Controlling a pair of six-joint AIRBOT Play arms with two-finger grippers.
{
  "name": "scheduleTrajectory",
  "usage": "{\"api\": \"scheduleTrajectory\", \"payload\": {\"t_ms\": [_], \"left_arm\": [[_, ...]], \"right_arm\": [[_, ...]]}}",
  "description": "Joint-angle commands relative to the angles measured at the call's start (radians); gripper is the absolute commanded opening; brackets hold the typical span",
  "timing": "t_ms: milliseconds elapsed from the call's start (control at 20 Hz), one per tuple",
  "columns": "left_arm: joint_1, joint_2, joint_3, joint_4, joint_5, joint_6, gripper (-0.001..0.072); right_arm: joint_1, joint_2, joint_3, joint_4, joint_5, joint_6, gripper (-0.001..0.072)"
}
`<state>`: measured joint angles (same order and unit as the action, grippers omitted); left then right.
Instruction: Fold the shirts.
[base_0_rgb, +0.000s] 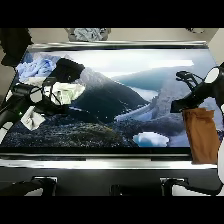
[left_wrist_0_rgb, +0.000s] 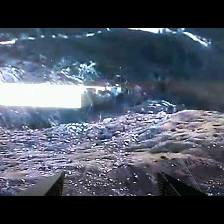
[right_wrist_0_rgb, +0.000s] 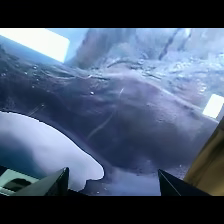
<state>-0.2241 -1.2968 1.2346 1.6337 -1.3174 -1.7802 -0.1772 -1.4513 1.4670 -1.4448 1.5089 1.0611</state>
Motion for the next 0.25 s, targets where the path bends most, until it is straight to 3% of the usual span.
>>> {"api": "scheduleTrajectory", "payload": {"t_ms": [0,200], "left_arm": [[0.0,0.002,-0.002,0.0,0.002,-0.001,0.0706],[0.0,0.002,-0.002,0.0,0.002,-0.001,0.0706]], "right_arm": [[0.001,-0.001,0.0,0.0,0.002,0.001,0.0665],[0.001,-0.001,0.0,0.0,0.002,0.001,0.0665]]}}
